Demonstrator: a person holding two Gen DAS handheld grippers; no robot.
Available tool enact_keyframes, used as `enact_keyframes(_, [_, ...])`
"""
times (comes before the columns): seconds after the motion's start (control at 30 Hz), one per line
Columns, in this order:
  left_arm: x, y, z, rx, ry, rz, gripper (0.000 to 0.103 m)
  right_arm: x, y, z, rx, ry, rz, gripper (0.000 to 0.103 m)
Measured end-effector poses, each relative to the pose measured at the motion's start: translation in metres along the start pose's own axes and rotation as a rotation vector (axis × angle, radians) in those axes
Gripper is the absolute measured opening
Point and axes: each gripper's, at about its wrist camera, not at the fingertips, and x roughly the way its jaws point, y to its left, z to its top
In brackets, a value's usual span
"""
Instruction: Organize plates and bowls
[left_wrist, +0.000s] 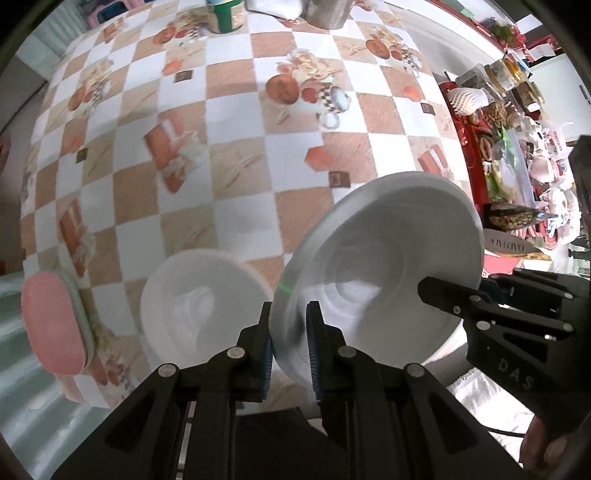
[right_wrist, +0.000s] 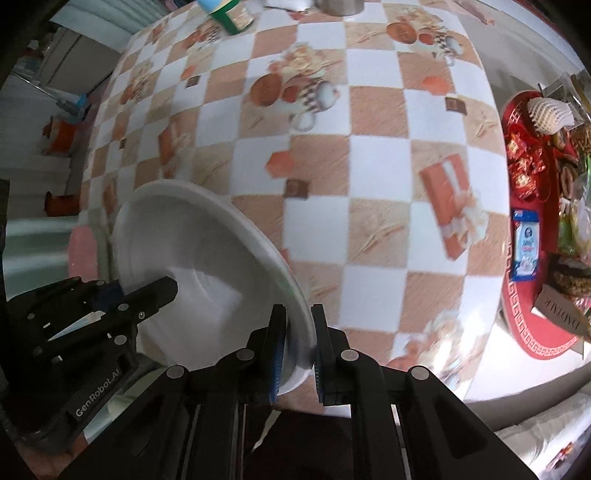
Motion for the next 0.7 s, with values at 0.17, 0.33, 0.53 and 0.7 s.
enact_keyframes(0.17, [-0.009,0.032,-0.026,-0.030,-0.001,-0.001,0.018,0.005,0.028,-0.012,-0.014,0.023,0.011,0.015])
enact_keyframes(0.33, [-0.010,0.059,-0.048,-0.062,0.007,0.003,0.018,0.013,0.067,-0.023,-0.067,0.033,0.008,0.015])
enact_keyframes(0.53, [-0.014,0.084,-0.058,-0.085,-0.003,-0.001,0.018,0.020,0.094,-0.025,-0.087,0.030,0.009,0.015])
enact_keyframes(0.7, [-0.006,0.101,-0.053,-0.114,0.012,0.032,0.038,0.025,0.111,-0.017,-0.105,0.008,0.003,0.015])
